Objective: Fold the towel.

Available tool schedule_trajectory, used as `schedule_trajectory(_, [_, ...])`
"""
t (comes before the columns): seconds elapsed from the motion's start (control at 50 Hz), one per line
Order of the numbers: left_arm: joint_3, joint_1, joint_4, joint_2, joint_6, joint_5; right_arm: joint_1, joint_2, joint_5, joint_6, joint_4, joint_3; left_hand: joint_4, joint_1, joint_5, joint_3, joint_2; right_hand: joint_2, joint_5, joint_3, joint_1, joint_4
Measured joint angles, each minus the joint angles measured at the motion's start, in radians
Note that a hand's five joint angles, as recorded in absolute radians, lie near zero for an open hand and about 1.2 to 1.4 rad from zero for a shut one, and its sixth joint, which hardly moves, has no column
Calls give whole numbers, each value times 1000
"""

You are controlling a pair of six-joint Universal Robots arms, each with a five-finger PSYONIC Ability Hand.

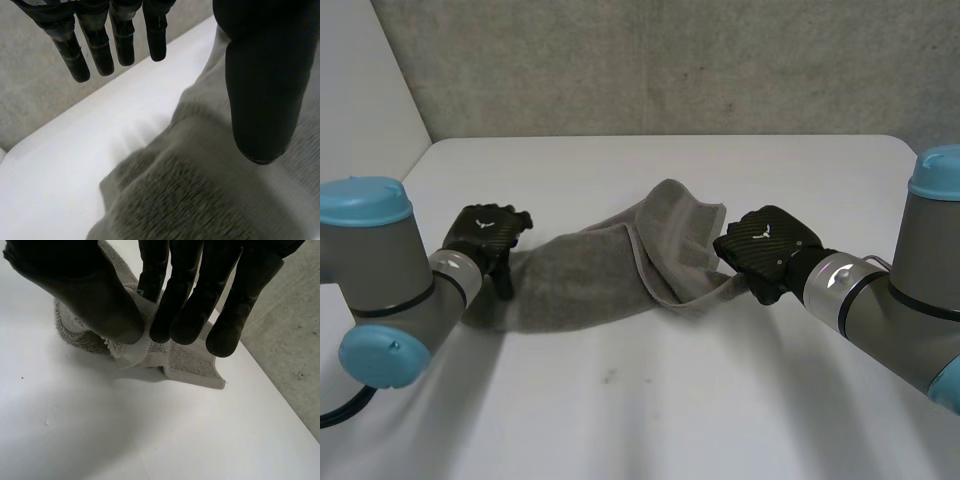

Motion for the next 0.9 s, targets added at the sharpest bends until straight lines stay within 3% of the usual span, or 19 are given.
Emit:
schedule_trajectory(0.08, [28,25,-51,-40,31,1,0,3,0,-1,0,-1,97,101,95,101,101,0,0,0,0,0])
schedule_trajectory(0.28, [48,43,-156,-62,62,3,-20,3,23,0,0,-20,764,747,747,761,763,0,0,0,0,0])
schedule_trajectory(0.44, [-76,8,-156,117,34,3,-40,-5,50,0,5,-42,882,836,858,879,882,0,0,0,0,0])
schedule_trajectory(0.68, [-397,-99,-168,372,72,6,-67,-6,55,-5,39,-69,870,836,863,859,858,0,0,0,0,0])
schedule_trajectory(0.72, [-422,-106,-168,394,85,6,-69,-6,54,-5,44,-71,730,743,733,729,728,0,0,0,0,0])
schedule_trajectory(0.76, [-433,-110,-168,416,100,5,-69,-5,54,-5,48,-71,438,421,432,437,436,0,0,0,0,0])
schedule_trajectory(0.8, [-425,-109,-167,428,109,2,-68,-4,54,-6,49,-70,280,275,272,267,266,0,0,0,0,0])
schedule_trajectory(0.9, [-359,-95,-165,434,111,-3,-64,-3,54,-6,50,-67,108,112,101,108,107,0,0,0,0,0])
